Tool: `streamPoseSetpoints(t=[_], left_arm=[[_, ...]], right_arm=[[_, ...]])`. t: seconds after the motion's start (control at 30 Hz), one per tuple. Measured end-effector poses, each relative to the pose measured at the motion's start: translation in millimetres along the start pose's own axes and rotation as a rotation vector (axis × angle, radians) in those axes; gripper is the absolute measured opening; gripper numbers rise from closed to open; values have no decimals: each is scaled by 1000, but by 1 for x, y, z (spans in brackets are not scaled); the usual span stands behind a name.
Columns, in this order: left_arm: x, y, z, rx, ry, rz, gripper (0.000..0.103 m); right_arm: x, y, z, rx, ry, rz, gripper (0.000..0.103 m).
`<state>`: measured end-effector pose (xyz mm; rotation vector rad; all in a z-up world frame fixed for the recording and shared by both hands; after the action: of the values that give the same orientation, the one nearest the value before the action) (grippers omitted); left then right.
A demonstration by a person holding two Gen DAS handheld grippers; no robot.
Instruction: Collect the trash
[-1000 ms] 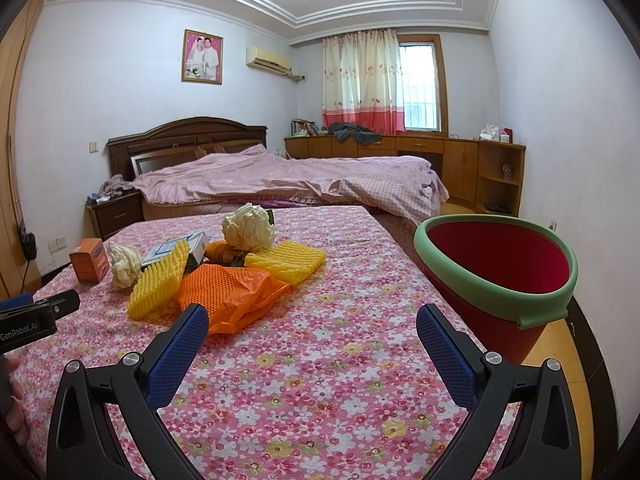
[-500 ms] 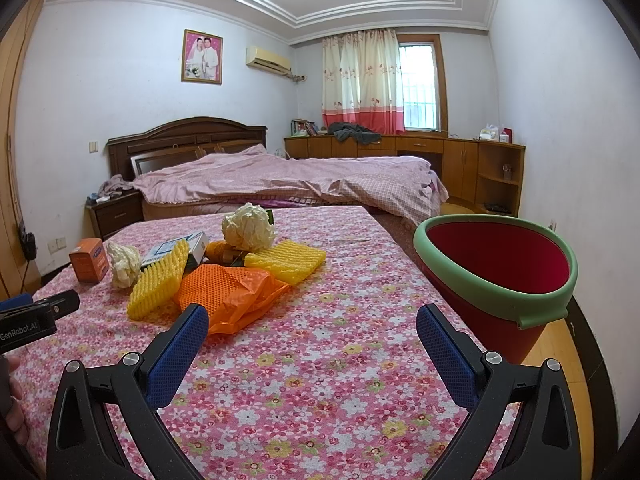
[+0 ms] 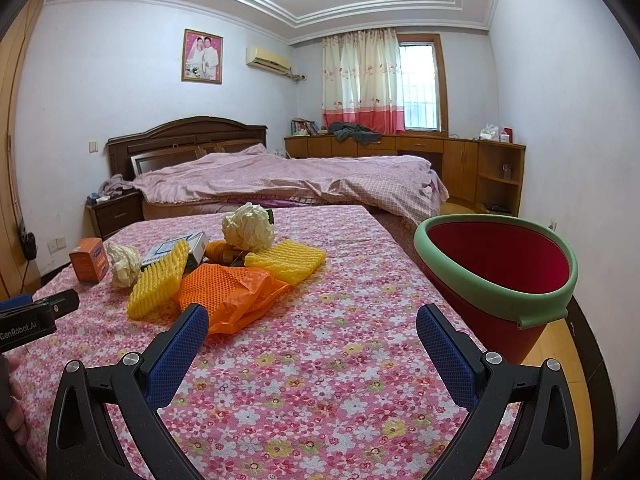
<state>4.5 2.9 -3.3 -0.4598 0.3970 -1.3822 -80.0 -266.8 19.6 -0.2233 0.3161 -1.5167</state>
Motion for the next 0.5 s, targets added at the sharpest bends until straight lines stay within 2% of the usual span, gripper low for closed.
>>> streamPoseSetpoints(t=[0.3, 0.5], left_arm=[[3, 4, 4, -31, 0, 0, 98], [9, 11, 8, -69, 30, -7, 98]], right_arm=[[1, -3, -3, -10, 1, -1, 103], [3, 7, 4, -82, 18, 8, 103]])
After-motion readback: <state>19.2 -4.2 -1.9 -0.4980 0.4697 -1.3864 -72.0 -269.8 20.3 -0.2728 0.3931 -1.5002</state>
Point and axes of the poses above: each gripper's, at about its wrist camera, not at the fingertips, and y roughly the way its jaws point, x to its right, z to its top, the point moved 1 cm from there along y, roughly the way its jaws point, and after that the axes turned 8 degrees about z, right-handed, at the moved point
